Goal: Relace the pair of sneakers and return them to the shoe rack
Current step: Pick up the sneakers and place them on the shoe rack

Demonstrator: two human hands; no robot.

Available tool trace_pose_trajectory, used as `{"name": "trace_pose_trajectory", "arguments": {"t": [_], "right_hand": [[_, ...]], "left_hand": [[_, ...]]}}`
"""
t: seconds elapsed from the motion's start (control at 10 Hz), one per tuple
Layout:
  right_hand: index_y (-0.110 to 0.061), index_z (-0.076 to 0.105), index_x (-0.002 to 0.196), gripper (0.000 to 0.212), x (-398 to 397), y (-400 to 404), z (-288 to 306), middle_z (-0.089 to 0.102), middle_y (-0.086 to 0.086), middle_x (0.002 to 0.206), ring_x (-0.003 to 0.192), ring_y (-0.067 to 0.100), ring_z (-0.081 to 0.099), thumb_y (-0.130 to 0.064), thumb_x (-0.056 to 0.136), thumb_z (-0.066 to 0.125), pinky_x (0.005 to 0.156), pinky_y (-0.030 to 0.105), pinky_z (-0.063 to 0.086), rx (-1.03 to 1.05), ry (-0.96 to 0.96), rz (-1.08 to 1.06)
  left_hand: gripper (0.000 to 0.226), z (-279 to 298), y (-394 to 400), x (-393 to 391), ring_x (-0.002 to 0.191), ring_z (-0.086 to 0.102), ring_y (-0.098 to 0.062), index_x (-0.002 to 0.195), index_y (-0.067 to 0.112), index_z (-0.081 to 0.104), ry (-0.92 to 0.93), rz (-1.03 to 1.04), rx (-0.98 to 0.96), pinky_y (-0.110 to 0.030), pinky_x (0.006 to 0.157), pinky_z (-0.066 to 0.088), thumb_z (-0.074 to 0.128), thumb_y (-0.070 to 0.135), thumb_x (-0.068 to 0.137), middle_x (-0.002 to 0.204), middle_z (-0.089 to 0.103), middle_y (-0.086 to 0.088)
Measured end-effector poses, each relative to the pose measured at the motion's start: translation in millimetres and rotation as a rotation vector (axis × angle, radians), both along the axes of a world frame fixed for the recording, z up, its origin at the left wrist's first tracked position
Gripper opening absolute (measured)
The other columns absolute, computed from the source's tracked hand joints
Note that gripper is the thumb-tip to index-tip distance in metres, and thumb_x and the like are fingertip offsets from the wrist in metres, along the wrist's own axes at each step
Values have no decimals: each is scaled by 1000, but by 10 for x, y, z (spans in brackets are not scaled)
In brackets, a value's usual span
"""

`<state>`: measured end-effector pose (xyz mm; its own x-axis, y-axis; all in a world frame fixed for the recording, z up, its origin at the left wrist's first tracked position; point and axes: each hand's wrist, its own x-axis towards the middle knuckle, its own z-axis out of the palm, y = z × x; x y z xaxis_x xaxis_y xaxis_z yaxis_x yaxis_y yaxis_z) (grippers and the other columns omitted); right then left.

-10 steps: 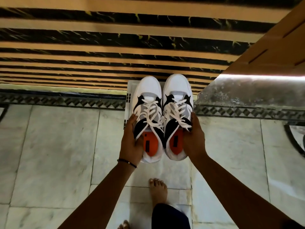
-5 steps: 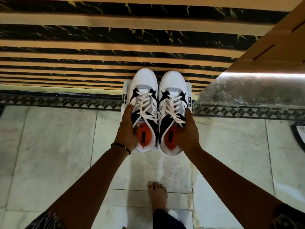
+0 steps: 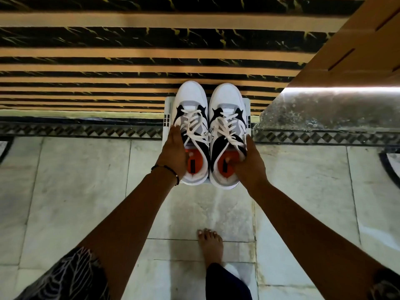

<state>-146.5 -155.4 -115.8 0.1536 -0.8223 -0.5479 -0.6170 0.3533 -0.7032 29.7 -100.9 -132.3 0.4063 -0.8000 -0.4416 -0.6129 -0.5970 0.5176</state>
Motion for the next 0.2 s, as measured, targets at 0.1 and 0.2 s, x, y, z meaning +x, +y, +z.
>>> {"name": "trace_pose_trajectory", "arguments": {"t": [0.1,0.2], "right_hand": [[-21,40,138,64,-142,288,307,58,-2,128,117,18,52,-9,80,64,99,33,42,-48,-50,-69],[-18,45,136,55,-297,696,709,52,1,139,129,17,46,-13,84,64,105,25,34,-127,-45,-94]], "left_hand": [[66,308,173,-145,139,25,-33,143,3,16,-9,70,-162,-35,117,19,51,11,88,151,23,-20],[51,741,554,-329,135,33,-29,137,2,31,58,199,-292,-16,106,16,47,16,90,145,36,-18]]}}
